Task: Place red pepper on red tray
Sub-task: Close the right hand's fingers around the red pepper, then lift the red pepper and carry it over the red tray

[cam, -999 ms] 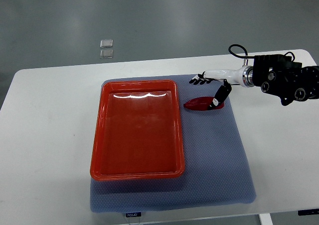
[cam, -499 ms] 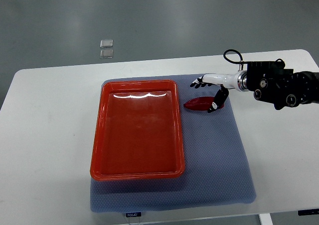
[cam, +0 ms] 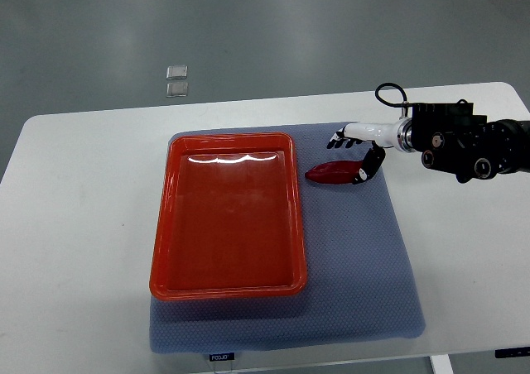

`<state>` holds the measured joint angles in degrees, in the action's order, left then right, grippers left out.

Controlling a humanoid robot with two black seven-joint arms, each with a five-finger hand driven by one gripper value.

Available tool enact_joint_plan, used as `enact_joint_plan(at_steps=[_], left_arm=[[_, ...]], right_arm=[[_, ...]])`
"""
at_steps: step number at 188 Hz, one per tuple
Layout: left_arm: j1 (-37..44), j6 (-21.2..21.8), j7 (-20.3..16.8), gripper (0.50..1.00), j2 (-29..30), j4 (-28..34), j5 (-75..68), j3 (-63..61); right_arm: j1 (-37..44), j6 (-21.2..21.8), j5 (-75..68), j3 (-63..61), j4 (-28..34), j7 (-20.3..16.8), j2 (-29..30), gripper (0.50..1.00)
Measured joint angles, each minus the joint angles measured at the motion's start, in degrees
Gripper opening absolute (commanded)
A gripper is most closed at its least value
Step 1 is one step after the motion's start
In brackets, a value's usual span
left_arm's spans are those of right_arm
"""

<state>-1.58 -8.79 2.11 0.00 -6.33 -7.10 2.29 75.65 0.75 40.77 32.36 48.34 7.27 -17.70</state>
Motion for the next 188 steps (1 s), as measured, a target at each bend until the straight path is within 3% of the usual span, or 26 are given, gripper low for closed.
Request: enact_joint_plan(at_steps=[58,89,188], left_arm=[[0.0,0.0,0.0,1.0,0.0,0.0,0.0,0.0],[0.0,0.0,0.0,1.0,0.0,0.0,0.0,0.0],[0.0,0.0,0.0,1.0,0.0,0.0,0.0,0.0]], right_arm=[[-0.3,0.4,2.5,0.0,0.2,0.4,0.1,0.684],[-0.1,0.7,2.7,0.0,0.4,0.4,0.1,0.582],[6.2,0.2,2.9,-2.0,-0.6,1.2,0.0,0.582]])
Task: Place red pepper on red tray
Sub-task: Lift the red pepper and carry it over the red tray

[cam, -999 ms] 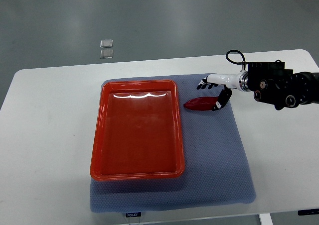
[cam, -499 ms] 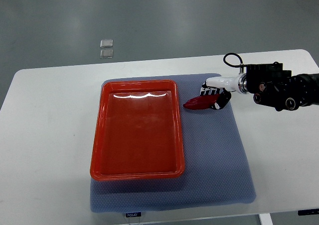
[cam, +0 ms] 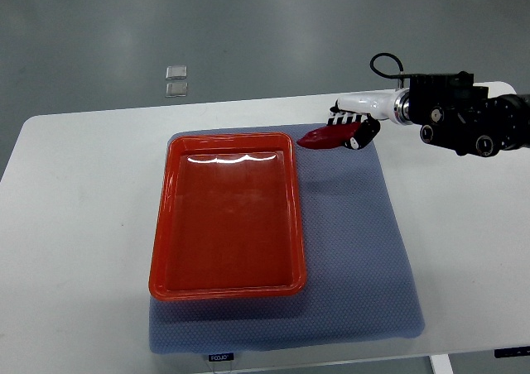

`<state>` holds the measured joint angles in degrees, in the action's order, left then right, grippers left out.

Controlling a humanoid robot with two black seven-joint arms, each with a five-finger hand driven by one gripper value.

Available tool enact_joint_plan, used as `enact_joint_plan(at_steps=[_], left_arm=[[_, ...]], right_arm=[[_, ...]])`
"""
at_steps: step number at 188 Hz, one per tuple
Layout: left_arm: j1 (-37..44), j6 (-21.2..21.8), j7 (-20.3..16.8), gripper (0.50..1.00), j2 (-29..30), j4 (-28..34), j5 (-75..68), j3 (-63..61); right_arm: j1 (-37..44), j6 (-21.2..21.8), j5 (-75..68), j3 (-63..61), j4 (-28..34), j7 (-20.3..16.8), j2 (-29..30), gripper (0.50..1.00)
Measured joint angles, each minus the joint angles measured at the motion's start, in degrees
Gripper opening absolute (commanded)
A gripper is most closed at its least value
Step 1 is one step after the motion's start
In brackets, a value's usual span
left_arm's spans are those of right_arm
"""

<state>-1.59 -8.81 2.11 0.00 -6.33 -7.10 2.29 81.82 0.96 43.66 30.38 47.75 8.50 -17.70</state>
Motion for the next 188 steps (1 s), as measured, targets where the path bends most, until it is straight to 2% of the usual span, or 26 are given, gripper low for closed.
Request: enact_joint_plan(at_steps=[89,122,147,172,188], left_arm=[[0.0,0.0,0.0,1.0,0.0,0.0,0.0,0.0],[0.0,0.0,0.0,1.0,0.0,0.0,0.0,0.0],[0.0,0.0,0.0,1.0,0.0,0.0,0.0,0.0],[0.0,0.0,0.0,1.0,0.0,0.0,0.0,0.0],[0.0,0.0,0.0,1.0,0.0,0.0,0.0,0.0]], right_arm=[[2.6,1.4,-0.3,-5.9,0.7,6.7,12.1,0.603],[2.2,2.6,0.0,-7.8,0.7,7.1,16.6,0.605],[0.5,2.4,0.2,-7.9,-0.3,6.8,17.6,0.609],[-2.1,2.3,1.2,-7.9,-3.3,6.7,17.7,0.65],[-3.8,2.3,1.4,-7.9,-4.5,6.7,17.7,0.738]])
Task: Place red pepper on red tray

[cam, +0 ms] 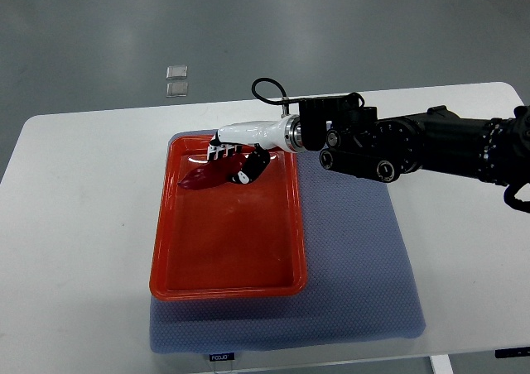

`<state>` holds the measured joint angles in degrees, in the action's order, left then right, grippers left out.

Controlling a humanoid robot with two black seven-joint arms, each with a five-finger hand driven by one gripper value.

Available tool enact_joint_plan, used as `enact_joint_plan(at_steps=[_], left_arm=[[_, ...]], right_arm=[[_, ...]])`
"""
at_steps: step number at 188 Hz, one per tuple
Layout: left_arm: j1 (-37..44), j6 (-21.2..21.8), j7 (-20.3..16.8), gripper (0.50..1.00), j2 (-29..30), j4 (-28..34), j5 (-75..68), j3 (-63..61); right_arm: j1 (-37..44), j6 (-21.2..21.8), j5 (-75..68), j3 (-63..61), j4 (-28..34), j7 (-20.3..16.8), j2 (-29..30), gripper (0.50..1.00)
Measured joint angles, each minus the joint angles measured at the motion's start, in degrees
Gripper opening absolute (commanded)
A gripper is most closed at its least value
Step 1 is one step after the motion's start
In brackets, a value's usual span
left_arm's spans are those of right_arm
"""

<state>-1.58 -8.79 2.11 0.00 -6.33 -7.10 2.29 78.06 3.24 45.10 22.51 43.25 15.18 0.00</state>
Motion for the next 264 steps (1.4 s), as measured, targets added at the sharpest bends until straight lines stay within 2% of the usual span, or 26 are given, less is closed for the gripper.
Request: enact_joint_plan(at_steps=[5,13,52,58,64,66,70,134,180,264], left_arm=[[0.0,0.0,0.0,1.0,0.0,0.0,0.0,0.0],[0.0,0.0,0.0,1.0,0.0,0.0,0.0,0.0],[0.0,0.0,0.0,1.0,0.0,0.0,0.0,0.0],[0.0,0.0,0.0,1.0,0.0,0.0,0.0,0.0],[0.0,0.0,0.0,1.0,0.0,0.0,0.0,0.0],[0.0,0.0,0.0,1.0,0.0,0.0,0.0,0.0],[0.0,0.0,0.0,1.0,0.0,0.0,0.0,0.0],[0.0,0.0,0.0,1.0,0.0,0.0,0.0,0.0],[0.0,0.0,0.0,1.0,0.0,0.0,0.0,0.0],[0.0,0.0,0.0,1.0,0.0,0.0,0.0,0.1]], right_arm=[[-0.4,-0.1,0.0,0.0,-0.2,0.0,0.0,0.766],[-0.9,-0.3,0.0,0.0,-0.3,0.0,0.0,0.78],[-1.9,-1.2,-0.2,0.0,-0.3,0.1,0.0,0.789],[-1.9,-1.2,-0.2,0.0,-0.3,0.1,0.0,0.813],[-1.9,-1.2,-0.2,0.0,-0.2,0.1,0.0,0.87],[-1.9,-1.2,-0.2,0.0,-0.2,0.1,0.0,0.903],[-1.9,-1.3,-0.2,-0.1,-0.2,0.1,0.0,0.909],[-1.5,-1.0,-1.3,-4.6,0.2,0.3,0.0,0.913],[-2.7,-0.7,-8.0,-18.7,-1.1,0.6,0.0,0.913],[-15.3,-1.3,-24.7,-48.7,-7.6,0.7,-2.4,0.913]])
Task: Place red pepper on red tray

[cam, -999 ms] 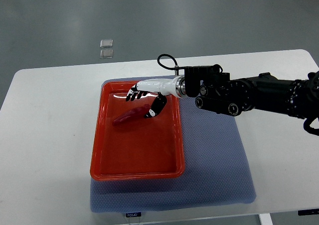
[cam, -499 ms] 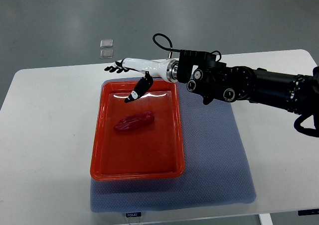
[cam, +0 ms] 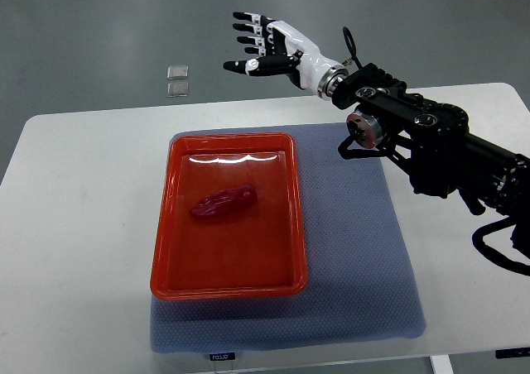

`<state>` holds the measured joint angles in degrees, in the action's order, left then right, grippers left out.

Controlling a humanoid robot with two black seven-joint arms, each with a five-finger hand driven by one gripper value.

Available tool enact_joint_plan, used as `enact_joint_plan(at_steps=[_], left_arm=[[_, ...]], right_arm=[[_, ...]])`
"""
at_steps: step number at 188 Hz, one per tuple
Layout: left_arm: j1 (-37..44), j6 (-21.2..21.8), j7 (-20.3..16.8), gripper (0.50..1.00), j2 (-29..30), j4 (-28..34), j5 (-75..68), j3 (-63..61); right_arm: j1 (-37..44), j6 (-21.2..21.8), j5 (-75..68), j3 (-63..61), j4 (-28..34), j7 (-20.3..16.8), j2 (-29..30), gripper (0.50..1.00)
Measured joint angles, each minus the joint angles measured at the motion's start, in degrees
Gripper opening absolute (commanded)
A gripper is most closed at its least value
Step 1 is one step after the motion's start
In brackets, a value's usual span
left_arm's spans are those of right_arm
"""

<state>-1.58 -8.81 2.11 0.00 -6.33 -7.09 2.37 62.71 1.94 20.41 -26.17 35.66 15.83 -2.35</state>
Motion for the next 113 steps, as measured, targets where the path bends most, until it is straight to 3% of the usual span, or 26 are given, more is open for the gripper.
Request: enact_joint_plan(at_steps=[55,113], left_arm=[[0.1,0.0,0.0,1.0,0.0,0.0,0.0,0.0],[0.1,0.0,0.0,1.0,0.0,0.0,0.0,0.0]], right_arm=[[-7.1,0.2,-3.1,-20.5,-6.9,-0.8,0.2,0.913],[-11.6,1.1,-12.7,-23.2,-7.3,-4.1,-0.3,0.913]])
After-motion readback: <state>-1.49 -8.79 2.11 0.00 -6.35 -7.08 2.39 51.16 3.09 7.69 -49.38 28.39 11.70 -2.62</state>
